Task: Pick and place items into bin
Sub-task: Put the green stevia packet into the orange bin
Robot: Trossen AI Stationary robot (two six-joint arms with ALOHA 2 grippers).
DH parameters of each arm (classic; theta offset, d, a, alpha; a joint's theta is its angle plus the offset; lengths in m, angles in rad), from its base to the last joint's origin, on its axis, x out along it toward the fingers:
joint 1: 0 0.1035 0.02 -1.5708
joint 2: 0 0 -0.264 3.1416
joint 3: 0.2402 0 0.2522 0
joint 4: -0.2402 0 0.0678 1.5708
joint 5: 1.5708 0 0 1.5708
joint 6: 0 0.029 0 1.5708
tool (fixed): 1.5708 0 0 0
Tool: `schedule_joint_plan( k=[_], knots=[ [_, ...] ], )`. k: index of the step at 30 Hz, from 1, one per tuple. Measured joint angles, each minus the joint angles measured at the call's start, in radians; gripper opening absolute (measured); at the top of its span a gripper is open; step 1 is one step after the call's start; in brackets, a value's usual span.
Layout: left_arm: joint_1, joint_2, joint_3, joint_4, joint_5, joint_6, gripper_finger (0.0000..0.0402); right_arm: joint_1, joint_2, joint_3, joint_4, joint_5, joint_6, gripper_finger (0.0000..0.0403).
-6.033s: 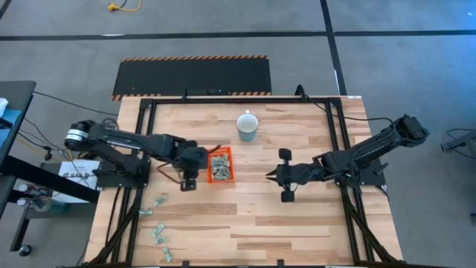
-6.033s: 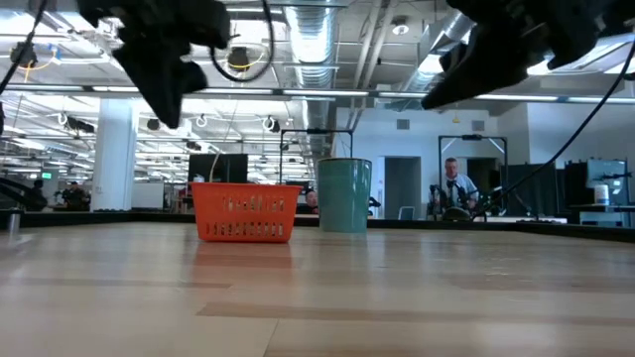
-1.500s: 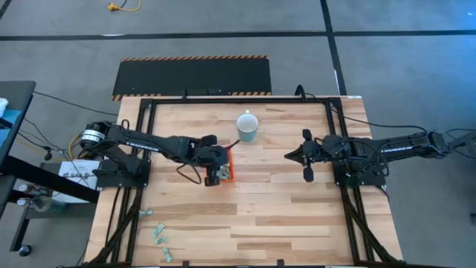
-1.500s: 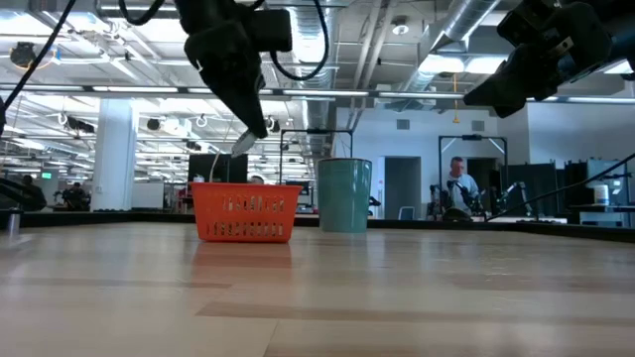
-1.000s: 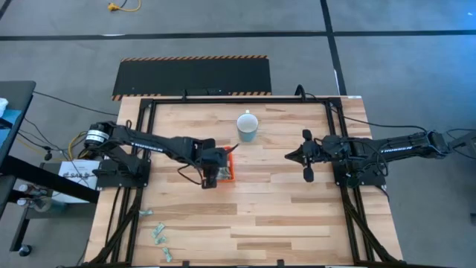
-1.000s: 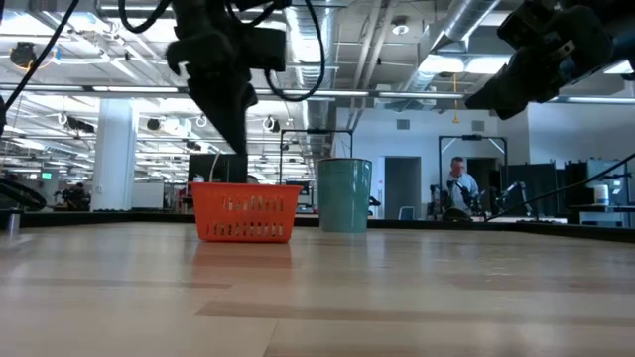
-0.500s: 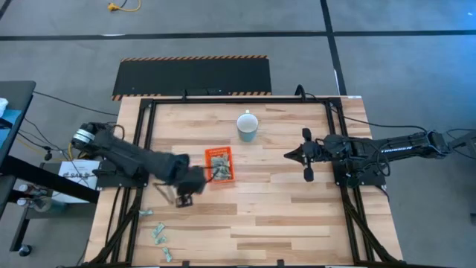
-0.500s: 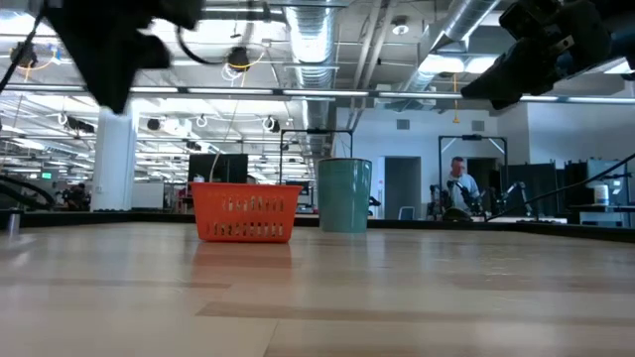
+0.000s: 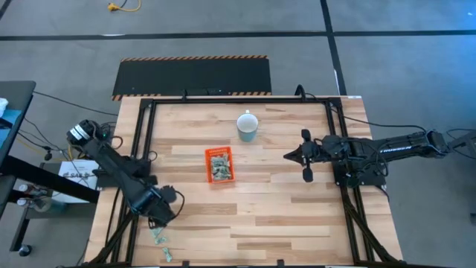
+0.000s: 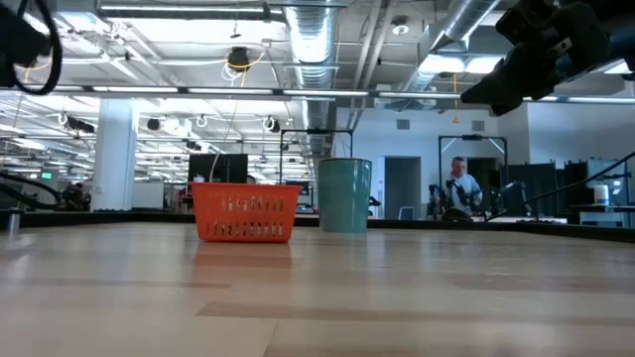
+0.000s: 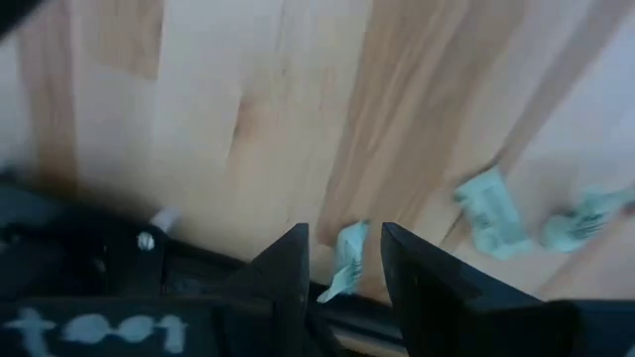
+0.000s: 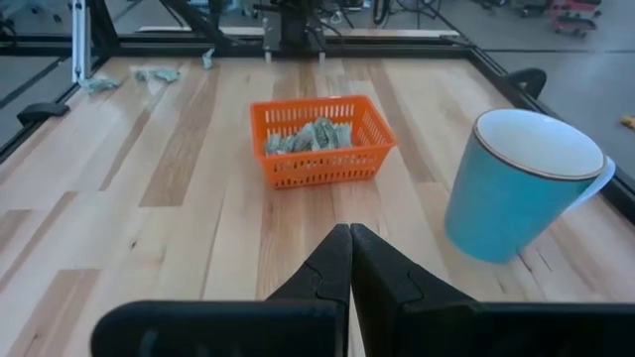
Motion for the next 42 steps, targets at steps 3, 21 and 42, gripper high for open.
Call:
schedule_joint_plan(
  k=[3, 21, 42],
  knots=[
    [0.0, 0.004, -0.045, 0.023, 0.042, -0.032, 0.0116, 0.0, 0.0, 0.0, 0.001, 0.0, 0.0, 0.0001],
    [0.036, 0.189, -0.125, 0.156, 0.299, 0.019, 0.0161, -0.004, 0.0, 0.0, -0.002, 0.003, -0.019, 0.0001],
    [0.071, 0.35, -0.122, 0.136, 0.339, 0.215, 0.0162, -0.003, 0.0, 0.0, -0.003, 0.003, -0.019, 0.0001]
  ],
)
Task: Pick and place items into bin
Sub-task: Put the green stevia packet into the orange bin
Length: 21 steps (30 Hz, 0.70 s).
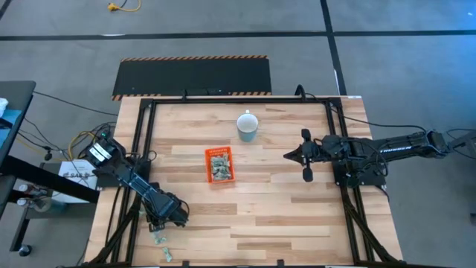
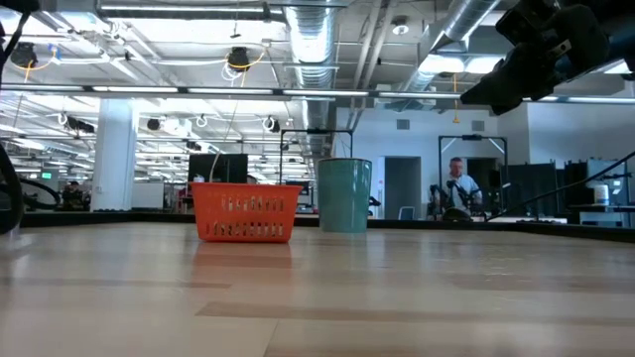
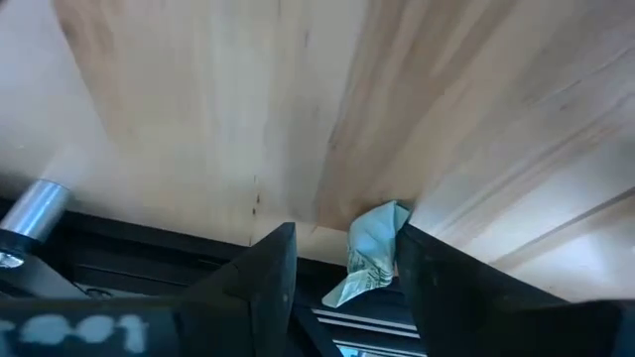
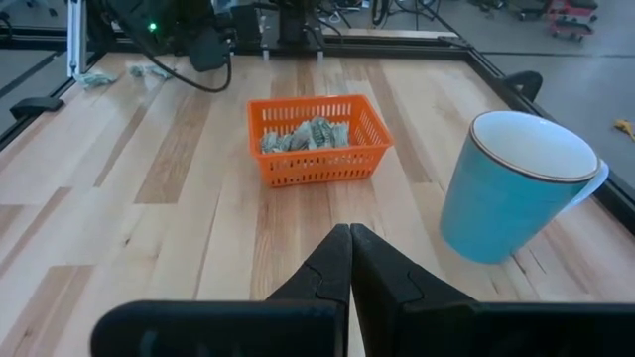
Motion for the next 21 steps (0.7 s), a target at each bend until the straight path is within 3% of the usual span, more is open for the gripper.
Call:
schedule_joint_plan(
  k=[11, 21],
  knots=[
    [0.0, 0.001, -0.001, 0.009, 0.009, 0.025, 0.0012, 0.0, 0.0, 0.0, 0.0, 0.0, 0.0, 0.0001],
    [0.007, 0.004, 0.124, -0.048, -0.091, 0.084, 0.0003, 0.0, 0.0, -0.003, 0.002, 0.0, 0.001, 0.0001]
  ],
)
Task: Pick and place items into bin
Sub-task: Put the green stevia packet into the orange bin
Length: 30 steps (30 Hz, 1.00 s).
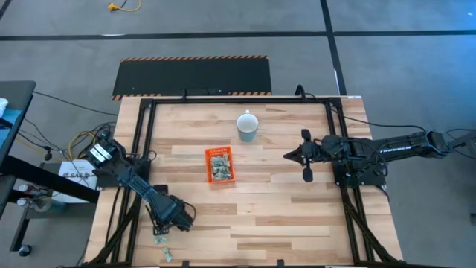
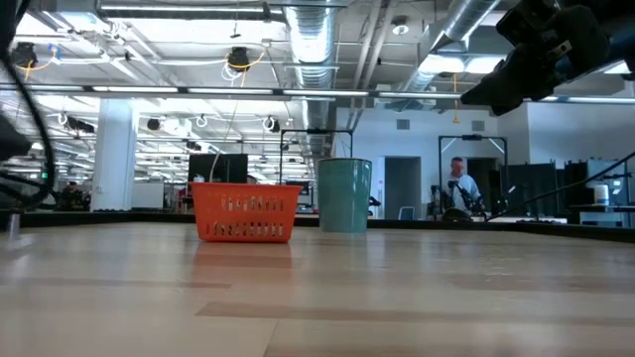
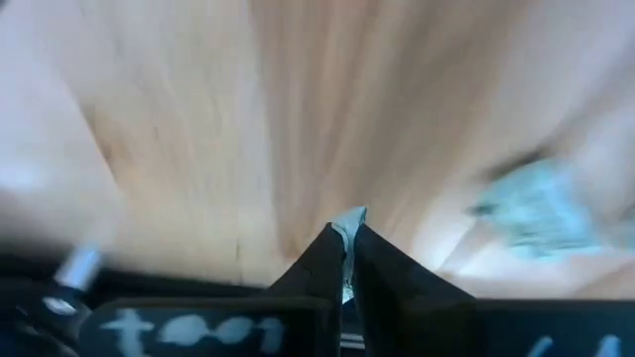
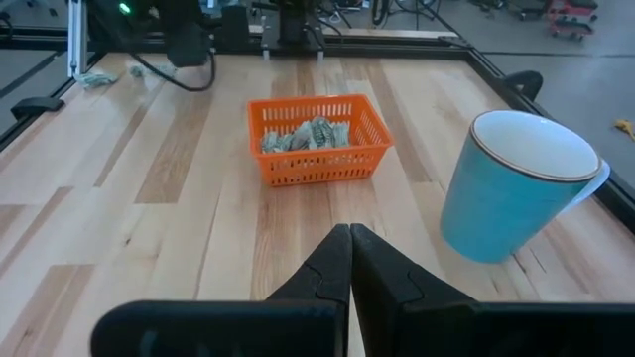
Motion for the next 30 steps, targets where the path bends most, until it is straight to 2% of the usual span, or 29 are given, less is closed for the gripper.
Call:
schedule_joint_plan(
  k=[3, 6, 13, 15, 18, 24, 30],
  knots=[
    [0.015, 0.0, 0.084, -0.058, -0.095, 0.051, 0.0002, 0.0, 0.0, -0.016, 0.003, 0.0, 0.001, 0.0001],
    [0.037, 0.0, 0.186, -0.112, -0.25, 0.117, 0.0002, 0.0, 0.0, -0.038, 0.01, 0.0, 0.01, 0.0001],
    [0.142, -0.002, 0.401, -0.115, -0.825, 0.344, 0.0001, 0.0, 0.0, -0.049, 0.076, 0.0, -0.003, 0.0001],
    [0.19, -0.004, 0.441, -0.077, -0.926, 0.427, 0.0001, 0.0, -0.001, -0.049, 0.111, -0.001, -0.009, 0.0001],
    [0.287, -0.008, 0.469, 0.029, -0.928, 0.554, 0.0001, 0.0, -0.003, -0.049, 0.159, 0.0, -0.019, 0.0001],
    [0.487, -0.007, 0.46, 0.188, -0.719, 0.751, 0.0001, 0.0, -0.008, -0.049, 0.181, -0.001, -0.105, 0.0001],
    [0.601, -0.007, 0.46, 0.193, -0.668, 0.811, 0.0, 0.0, -0.178, -0.048, 0.149, 0.001, -0.155, 0.0001]
  ],
)
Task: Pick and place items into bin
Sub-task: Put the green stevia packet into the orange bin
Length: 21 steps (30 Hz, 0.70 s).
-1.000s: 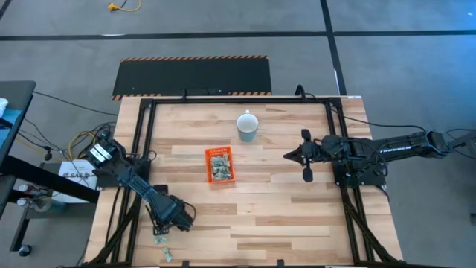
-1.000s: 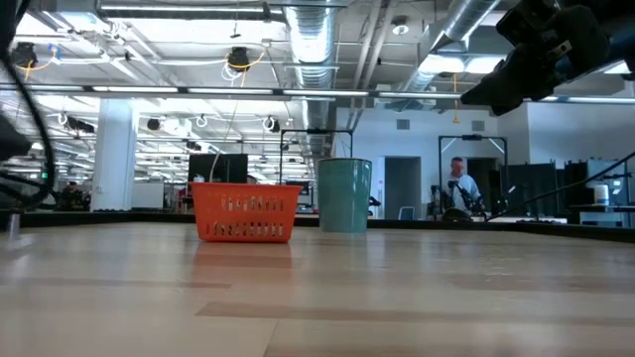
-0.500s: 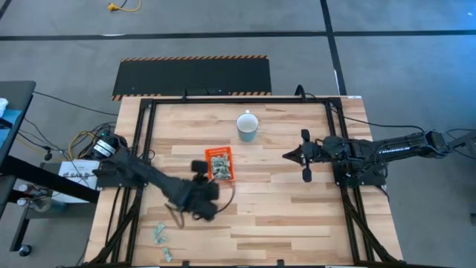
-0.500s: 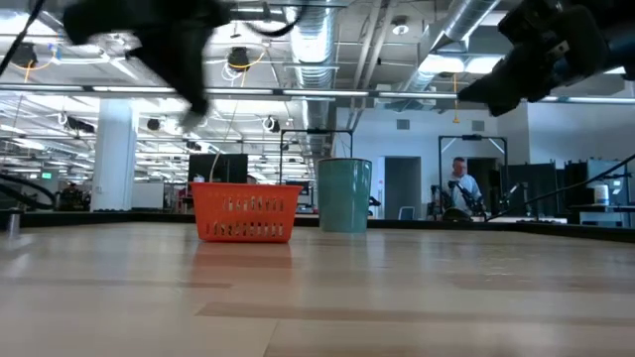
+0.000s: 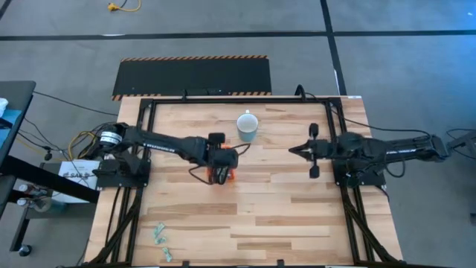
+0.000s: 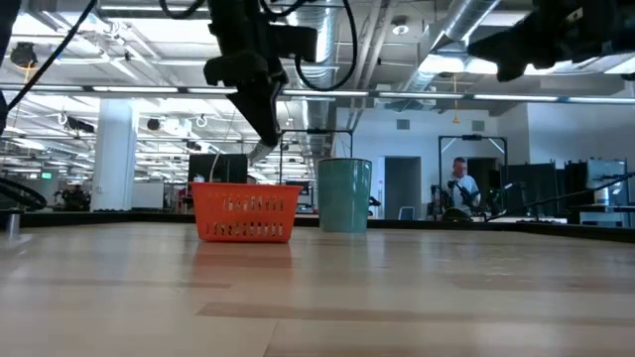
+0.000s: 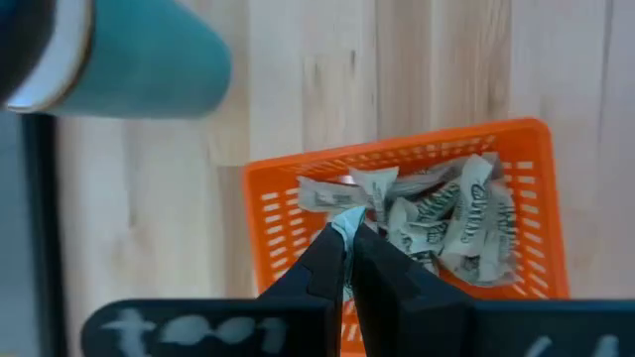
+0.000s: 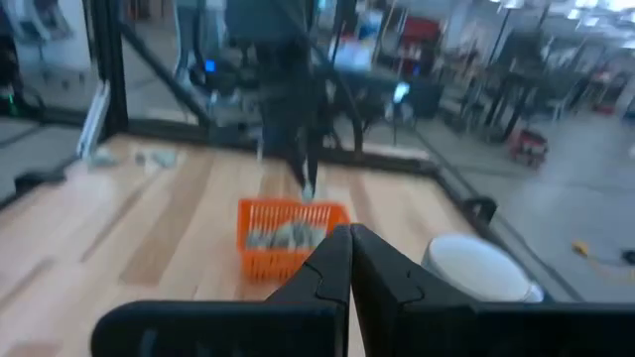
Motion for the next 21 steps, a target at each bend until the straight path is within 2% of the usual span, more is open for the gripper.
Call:
schedule_joint_plan(
  k=[5, 17, 21],
  knots=[
    [0.066, 0.009, -0.001, 0.004, 0.113, 0.009, 0.0, 0.0, -0.09, 0.0, -0.05, 0.0, 0.072, 0.0001],
    [0.108, 0.008, -0.001, 0.027, 0.158, 0.017, 0.0002, 0.0, -0.11, 0.001, -0.126, 0.0, 0.103, 0.0001],
    [0.108, 0.008, -0.001, 0.027, 0.166, -0.015, 0.0029, 0.0, -0.11, 0.001, -0.143, 0.0, 0.103, 0.0001]
  ],
)
